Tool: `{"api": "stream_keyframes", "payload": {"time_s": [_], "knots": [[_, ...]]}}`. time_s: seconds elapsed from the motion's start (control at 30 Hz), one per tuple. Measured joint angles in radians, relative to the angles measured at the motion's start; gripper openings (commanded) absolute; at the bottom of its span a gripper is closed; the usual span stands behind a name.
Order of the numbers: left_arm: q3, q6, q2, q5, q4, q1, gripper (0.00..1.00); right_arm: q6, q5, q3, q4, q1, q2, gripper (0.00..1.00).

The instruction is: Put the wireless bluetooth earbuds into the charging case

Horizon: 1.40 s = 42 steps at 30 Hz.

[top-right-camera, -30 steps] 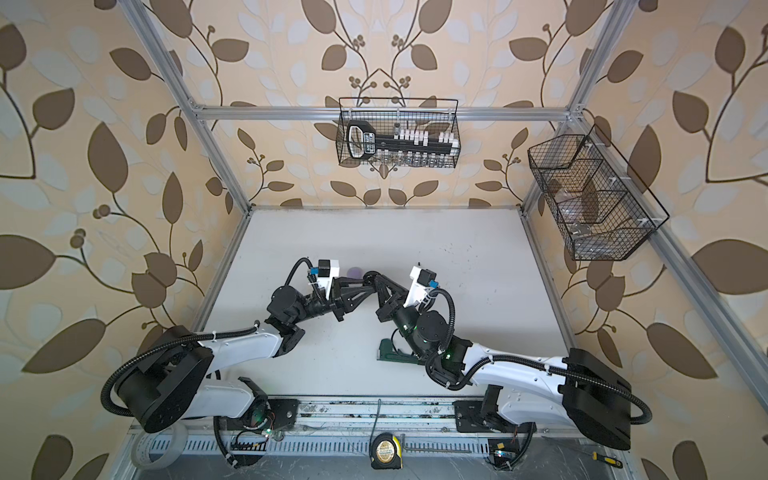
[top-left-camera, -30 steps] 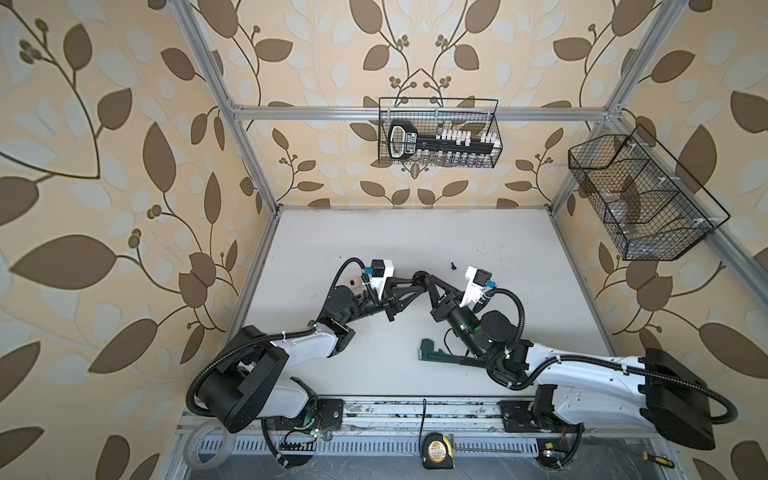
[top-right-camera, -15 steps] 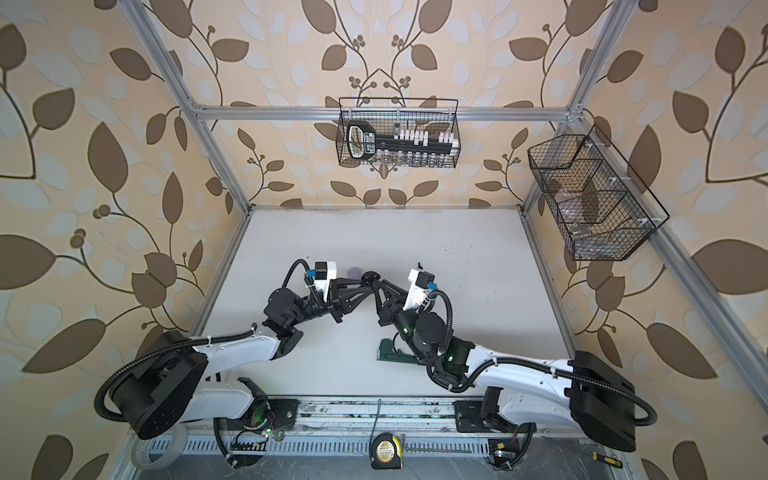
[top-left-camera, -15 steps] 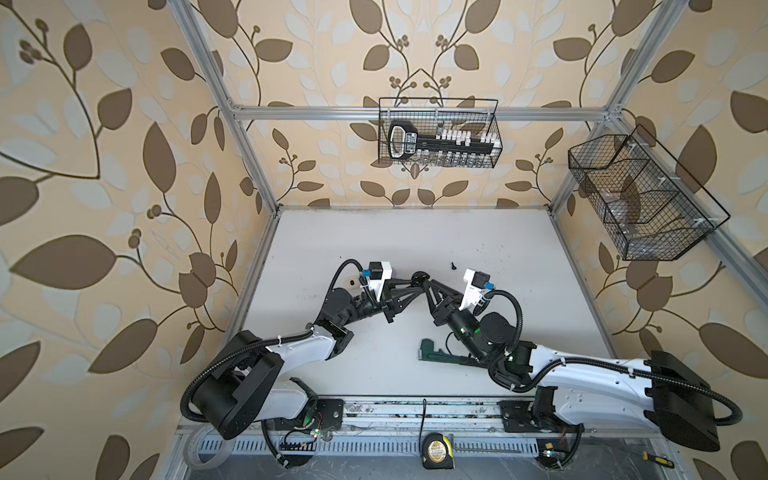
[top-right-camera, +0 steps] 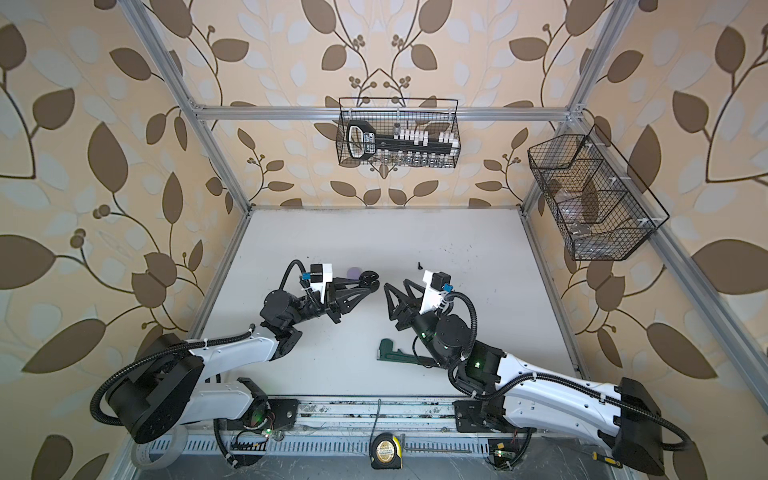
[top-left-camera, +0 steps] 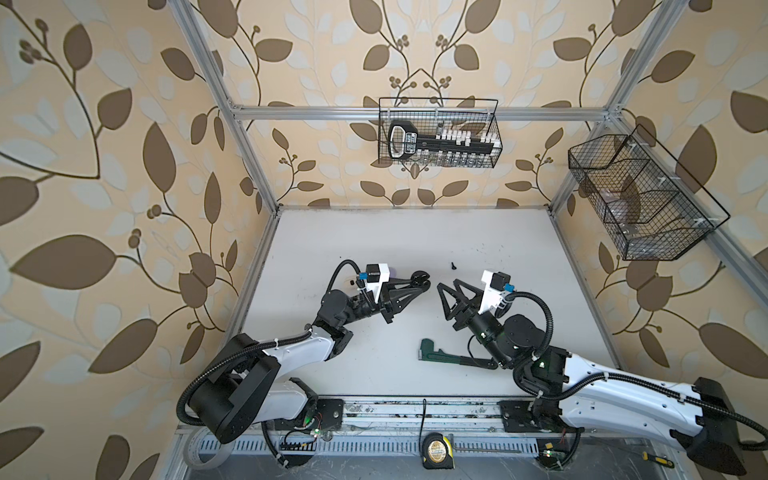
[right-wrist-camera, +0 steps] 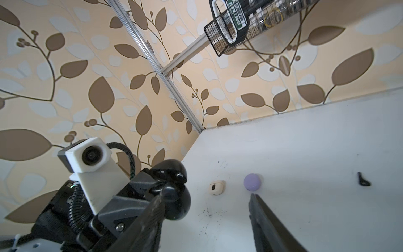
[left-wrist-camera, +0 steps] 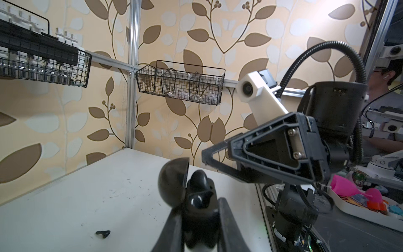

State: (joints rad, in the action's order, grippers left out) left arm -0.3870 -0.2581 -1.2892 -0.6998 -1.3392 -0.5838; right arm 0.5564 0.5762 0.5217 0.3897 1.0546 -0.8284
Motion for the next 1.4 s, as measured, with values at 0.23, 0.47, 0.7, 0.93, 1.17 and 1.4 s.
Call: {"api": "stream_keyframes", "payload": {"time_s": [0.23, 0.47, 0.7, 0.93, 1.17, 1.4], "knots": [[0.045, 0.071, 0.020, -0.002, 0.000, 0.000, 0.00, -0.001, -0.111, 0.170, -0.301, -0.364, -0.109, 0.67], [0.055, 0.143, 0.101, 0.013, 0.028, 0.000, 0.00, -0.063, -0.306, 0.372, -0.532, -0.580, -0.544, 0.68], [0.056, 0.207, 0.209, 0.031, 0.176, 0.000, 0.00, -0.133, -0.375, 0.575, -0.651, -0.636, -0.914, 0.67], [0.056, 0.234, 0.236, 0.048, 0.256, 0.000, 0.00, -0.180, -0.367, 0.827, -0.740, -0.656, -1.163, 0.65], [0.059, 0.231, 0.242, 0.047, 0.264, 0.000, 0.00, -0.208, -0.364, 0.911, -0.793, -0.671, -1.236, 0.61], [0.061, 0.230, 0.241, 0.046, 0.261, 0.000, 0.00, -0.227, -0.370, 0.961, -0.814, -0.686, -1.291, 0.55]]}}
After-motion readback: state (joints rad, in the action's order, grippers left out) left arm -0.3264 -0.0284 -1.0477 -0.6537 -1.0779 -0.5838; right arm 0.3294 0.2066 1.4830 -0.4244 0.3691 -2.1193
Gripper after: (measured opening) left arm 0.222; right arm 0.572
